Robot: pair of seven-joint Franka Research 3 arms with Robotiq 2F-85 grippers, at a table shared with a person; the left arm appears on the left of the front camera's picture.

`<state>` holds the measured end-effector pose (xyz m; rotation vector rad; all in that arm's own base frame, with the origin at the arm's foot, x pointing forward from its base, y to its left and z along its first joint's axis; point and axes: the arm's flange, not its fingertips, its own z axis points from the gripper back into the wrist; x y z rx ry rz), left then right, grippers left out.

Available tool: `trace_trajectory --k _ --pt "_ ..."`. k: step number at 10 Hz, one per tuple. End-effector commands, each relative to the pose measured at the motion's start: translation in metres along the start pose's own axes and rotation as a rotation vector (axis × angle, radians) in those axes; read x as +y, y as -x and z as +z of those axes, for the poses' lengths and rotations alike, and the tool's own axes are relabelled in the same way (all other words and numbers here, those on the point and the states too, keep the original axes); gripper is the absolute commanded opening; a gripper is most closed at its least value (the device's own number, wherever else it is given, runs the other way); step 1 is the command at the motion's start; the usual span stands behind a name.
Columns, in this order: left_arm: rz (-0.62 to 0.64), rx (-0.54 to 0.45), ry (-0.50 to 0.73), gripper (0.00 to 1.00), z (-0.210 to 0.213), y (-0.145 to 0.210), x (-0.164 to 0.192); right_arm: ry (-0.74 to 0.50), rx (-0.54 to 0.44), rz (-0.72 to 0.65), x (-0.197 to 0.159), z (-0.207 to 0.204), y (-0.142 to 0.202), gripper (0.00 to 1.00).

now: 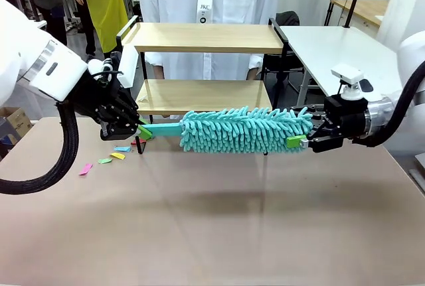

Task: Clean the shelf.
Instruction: Hand the Duster back to the human.

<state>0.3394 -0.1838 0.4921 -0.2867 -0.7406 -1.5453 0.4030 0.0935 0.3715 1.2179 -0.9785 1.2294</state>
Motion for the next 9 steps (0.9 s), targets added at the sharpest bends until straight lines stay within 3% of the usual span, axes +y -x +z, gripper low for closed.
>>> trace_trajectory --k 1,2,4,7,9 --pt "0.011 -0.027 0.002 0.13 0.0021 -0.0030 0.0003 0.018 -0.019 0.032 -0.0032 -0.0074 0.0056 0.82" --pt "0.011 -0.027 0.002 0.13 0.0021 -0.0030 0.0003 0.019 -0.010 0.049 -0.0021 -0.0074 0.0047 0.40" --pt "0.011 -0.027 0.002 0.13 0.0021 -0.0030 0.0003 0.015 -0.032 0.060 -0.0019 -0.0047 0.0025 0.00" --pt "0.011 -0.027 0.002 0.13 0.0021 -0.0030 0.0003 -0.001 -0.021 0.066 -0.0019 -0.0060 0.0008 0.03" --pt "0.011 -0.027 0.002 0.13 0.0021 -0.0030 0.0003 -0.025 -0.038 0.064 -0.0022 -0.0054 -0.0004 0.00"
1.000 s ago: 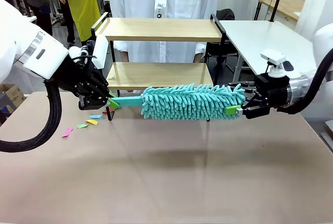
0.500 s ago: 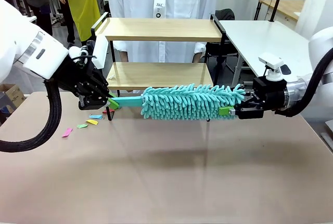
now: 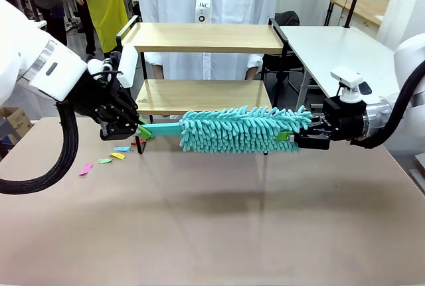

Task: Clean the shelf.
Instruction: Hand the Duster back to the human.

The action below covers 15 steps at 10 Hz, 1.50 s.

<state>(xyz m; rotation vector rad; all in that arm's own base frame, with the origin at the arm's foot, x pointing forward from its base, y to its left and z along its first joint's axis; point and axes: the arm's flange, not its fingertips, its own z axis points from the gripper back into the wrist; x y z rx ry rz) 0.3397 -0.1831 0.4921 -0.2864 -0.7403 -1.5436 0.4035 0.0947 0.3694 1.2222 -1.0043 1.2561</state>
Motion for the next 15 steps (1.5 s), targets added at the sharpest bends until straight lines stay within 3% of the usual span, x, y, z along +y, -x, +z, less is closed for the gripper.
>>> trace_trajectory --k 1,5,6,7,8,9,10,12,15 --pt "0.010 -0.027 0.003 0.13 0.002 -0.003 0.000 -0.018 -0.027 0.030 -0.002 -0.004 -0.002 0.00" --pt "0.010 -0.027 0.003 0.13 0.002 -0.003 0.000 -0.004 -0.002 0.006 0.000 0.000 0.000 0.00" --pt "0.001 0.000 0.000 0.70 0.000 0.000 0.000 -0.004 -0.002 0.006 0.000 0.000 0.000 0.00" --pt "0.004 -0.040 0.014 0.70 0.002 0.001 -0.001 -0.004 -0.002 0.006 0.000 0.000 0.000 0.00" --pt "0.009 -0.088 0.027 1.00 0.006 0.003 -0.002 -0.004 -0.002 0.006 0.000 0.000 0.000 0.00" --pt "0.016 -0.122 0.030 0.72 0.009 0.002 -0.002 -0.004 -0.002 0.006 0.000 0.000 0.000 0.00" --pt "0.020 -0.221 0.055 1.00 0.019 0.003 -0.003 -0.004 -0.002 0.006 0.000 0.000 0.000 0.00" --pt "0.074 -0.333 0.071 1.00 0.053 0.031 -0.004 -0.004 -0.002 0.006 0.000 0.000 0.000 0.00" --pt "0.164 -0.419 0.057 1.00 0.096 0.092 -0.019 -0.004 -0.002 0.006 0.000 0.000 0.000 0.00"
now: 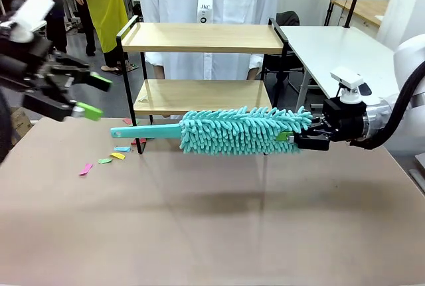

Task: Clean the shelf.
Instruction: Hand the Duster back to the human.

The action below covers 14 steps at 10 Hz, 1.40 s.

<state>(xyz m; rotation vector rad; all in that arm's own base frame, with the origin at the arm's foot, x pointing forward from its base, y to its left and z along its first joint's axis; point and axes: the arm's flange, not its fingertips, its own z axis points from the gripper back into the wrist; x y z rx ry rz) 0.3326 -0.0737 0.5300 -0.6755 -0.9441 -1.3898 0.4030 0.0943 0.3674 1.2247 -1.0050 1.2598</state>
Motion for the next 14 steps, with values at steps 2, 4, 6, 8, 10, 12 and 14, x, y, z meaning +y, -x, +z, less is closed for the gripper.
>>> trace_trajectory --k 2,4,6,8,10,12,14 --pt "0.062 -0.046 -0.021 1.00 0.039 0.067 -0.033 0.000 -0.001 0.004 0.000 0.000 -0.002 0.00" --pt "0.095 -0.081 -0.020 1.00 0.051 0.091 -0.038 0.000 -0.001 0.004 0.000 0.000 -0.002 0.00" --pt "0.045 -0.090 -0.002 1.00 0.043 0.079 -0.038 0.000 -0.001 0.004 0.000 0.000 -0.002 0.00" --pt "0.113 -0.052 -0.022 1.00 0.078 0.081 -0.003 0.000 0.000 -0.001 0.000 0.000 0.000 0.17" --pt "0.113 -0.052 -0.022 1.00 0.078 0.081 -0.003 0.013 -0.013 0.060 0.014 0.014 -0.045 0.17" --pt "0.113 -0.052 -0.022 1.00 0.078 0.081 -0.003 0.129 -0.007 0.133 0.030 0.036 -0.101 0.17" --pt "0.113 -0.052 -0.022 1.00 0.078 0.081 -0.003 0.312 -0.081 0.174 0.045 0.063 -0.146 0.17"
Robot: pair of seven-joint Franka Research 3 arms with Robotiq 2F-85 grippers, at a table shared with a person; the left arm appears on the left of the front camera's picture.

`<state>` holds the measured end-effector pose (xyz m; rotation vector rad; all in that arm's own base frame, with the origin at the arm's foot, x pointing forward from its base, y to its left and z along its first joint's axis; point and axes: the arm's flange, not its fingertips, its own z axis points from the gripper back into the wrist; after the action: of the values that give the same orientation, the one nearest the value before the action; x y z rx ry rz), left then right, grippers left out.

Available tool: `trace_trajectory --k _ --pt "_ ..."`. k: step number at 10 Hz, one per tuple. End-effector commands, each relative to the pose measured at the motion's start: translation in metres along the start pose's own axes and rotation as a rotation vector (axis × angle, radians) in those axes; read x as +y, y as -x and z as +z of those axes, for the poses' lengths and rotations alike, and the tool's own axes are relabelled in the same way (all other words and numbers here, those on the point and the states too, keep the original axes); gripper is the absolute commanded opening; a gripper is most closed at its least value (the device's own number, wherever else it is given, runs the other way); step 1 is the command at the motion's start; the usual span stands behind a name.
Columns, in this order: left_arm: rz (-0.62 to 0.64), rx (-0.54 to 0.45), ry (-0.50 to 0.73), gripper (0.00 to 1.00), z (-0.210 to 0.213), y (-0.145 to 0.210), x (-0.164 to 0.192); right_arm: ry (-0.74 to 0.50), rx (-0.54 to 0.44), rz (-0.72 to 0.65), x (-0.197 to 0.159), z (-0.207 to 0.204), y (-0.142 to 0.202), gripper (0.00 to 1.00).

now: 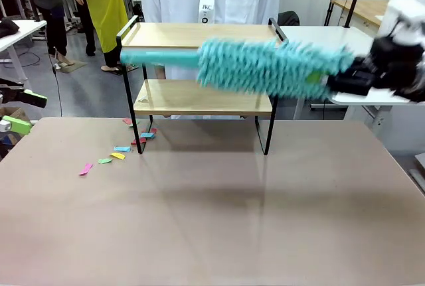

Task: Clean the shelf.
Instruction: Hand the Duster back to the human.

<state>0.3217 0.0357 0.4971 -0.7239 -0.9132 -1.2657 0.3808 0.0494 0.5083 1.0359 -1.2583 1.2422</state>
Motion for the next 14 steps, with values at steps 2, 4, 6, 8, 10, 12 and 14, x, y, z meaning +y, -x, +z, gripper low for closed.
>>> trace_trajectory --k 2,4,6,8,10,12,14 --pt "-0.011 -0.033 -0.002 1.00 -0.001 -0.002 0.001 0.343 -0.073 0.025 0.003 0.037 -0.046 0.17" --pt "-0.011 -0.033 -0.002 1.00 -0.001 -0.002 0.001 0.566 -0.090 0.020 0.004 0.072 -0.053 0.17" --pt "-0.011 -0.033 -0.002 1.00 -0.001 -0.002 0.001 0.805 -0.102 -0.011 0.005 0.112 -0.045 0.17" --pt "-0.011 -0.033 -0.002 1.00 -0.001 -0.002 0.001 0.994 -0.072 -0.056 0.004 0.140 -0.028 0.17" --pt "-0.011 -0.033 -0.002 1.00 -0.001 -0.002 0.001 1.125 -0.056 -0.110 0.006 0.166 -0.009 0.17" --pt "-0.011 -0.033 -0.002 1.00 -0.001 -0.002 0.001 1.156 -0.048 -0.152 0.008 0.173 0.010 0.17" --pt "-0.011 -0.033 -0.002 1.00 -0.001 -0.002 0.001 1.175 -0.024 -0.219 0.008 0.170 0.048 0.17"
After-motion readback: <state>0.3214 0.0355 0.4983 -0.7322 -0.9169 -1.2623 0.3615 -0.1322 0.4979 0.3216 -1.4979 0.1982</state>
